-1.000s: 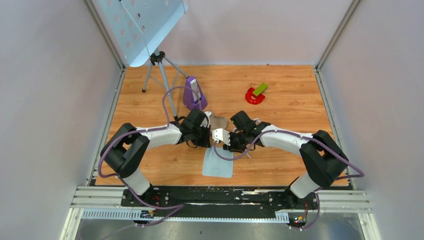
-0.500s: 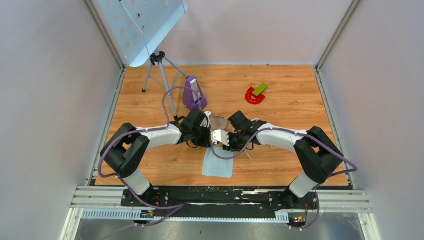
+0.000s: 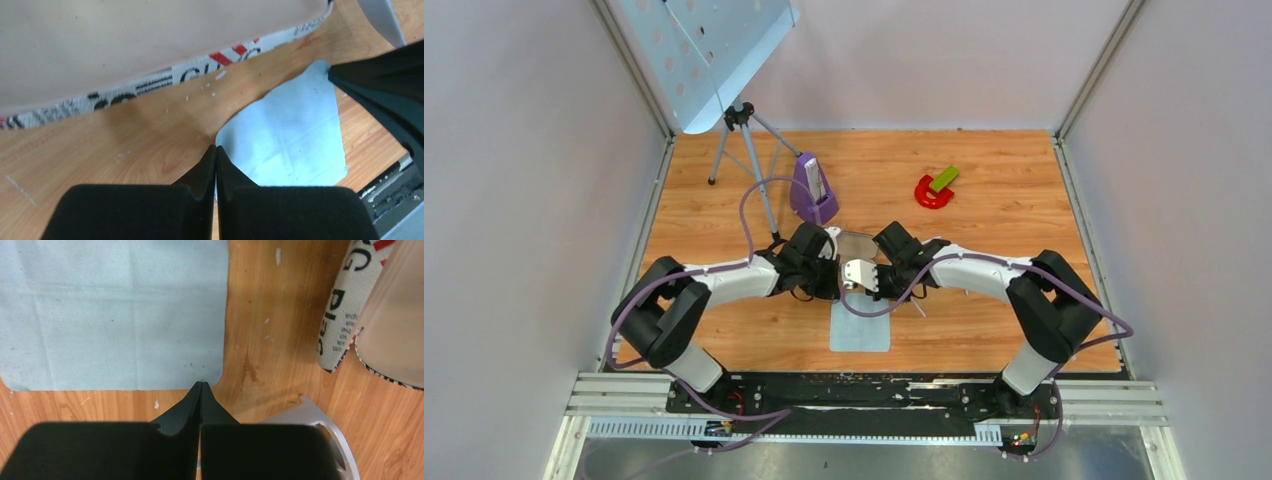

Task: Organize the sunglasses
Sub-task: Fold the glasses cleaning cloth at the center of the board.

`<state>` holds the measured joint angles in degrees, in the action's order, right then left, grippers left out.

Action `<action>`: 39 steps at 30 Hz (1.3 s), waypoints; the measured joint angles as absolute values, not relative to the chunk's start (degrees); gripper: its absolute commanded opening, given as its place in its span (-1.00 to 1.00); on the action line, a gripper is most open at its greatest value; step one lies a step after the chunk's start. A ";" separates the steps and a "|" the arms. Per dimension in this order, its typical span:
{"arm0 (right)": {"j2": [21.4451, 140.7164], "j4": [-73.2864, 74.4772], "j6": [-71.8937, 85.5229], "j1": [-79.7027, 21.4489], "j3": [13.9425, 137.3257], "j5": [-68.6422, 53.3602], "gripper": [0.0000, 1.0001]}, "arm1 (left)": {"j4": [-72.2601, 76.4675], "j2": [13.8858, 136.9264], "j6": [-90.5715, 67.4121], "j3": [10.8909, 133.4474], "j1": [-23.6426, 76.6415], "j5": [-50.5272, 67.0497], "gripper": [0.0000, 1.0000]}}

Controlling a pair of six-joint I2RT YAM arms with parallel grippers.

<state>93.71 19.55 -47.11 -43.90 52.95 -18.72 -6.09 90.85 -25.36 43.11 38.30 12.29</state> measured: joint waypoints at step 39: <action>94.02 20.01 -42.92 -43.90 55.31 -20.14 -0.37 | -3.14 86.21 -26.35 40.42 38.30 12.21 -1.00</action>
<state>94.02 20.01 -42.92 -43.90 55.31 -20.14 -3.14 86.21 -26.35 40.42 38.30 12.21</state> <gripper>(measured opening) 0.319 0.003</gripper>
